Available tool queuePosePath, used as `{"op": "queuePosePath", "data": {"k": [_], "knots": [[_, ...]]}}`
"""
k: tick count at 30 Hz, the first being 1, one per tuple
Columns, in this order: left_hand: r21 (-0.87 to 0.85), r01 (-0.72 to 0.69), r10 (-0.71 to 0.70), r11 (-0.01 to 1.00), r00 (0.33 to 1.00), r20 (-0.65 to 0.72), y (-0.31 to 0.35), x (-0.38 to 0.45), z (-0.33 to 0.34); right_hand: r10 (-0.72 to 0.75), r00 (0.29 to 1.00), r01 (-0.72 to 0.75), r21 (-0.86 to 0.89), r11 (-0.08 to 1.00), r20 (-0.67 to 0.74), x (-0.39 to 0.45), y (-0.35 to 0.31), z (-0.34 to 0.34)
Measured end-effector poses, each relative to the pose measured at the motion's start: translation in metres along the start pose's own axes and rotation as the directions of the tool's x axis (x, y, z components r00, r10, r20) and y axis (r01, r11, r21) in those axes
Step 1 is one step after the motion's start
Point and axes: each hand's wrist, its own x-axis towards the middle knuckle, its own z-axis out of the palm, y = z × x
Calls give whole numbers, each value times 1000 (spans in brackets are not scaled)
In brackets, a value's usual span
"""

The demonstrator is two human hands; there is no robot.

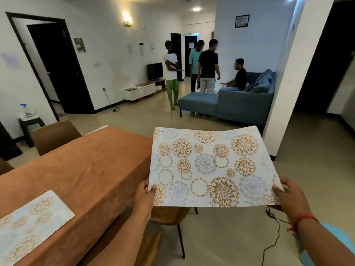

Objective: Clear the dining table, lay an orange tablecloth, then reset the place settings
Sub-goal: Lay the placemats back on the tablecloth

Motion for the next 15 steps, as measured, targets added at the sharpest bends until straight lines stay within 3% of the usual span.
{"op": "queuePosePath", "data": {"k": [6,15], "knots": [[-20,-2,4,1000,997,71,-5,85,101,24,997,-24,11,1000,-79,97,22,-13],[-13,50,-48,999,989,141,20,248,260,99,986,-98,15,995,-132,288,1,5]]}}
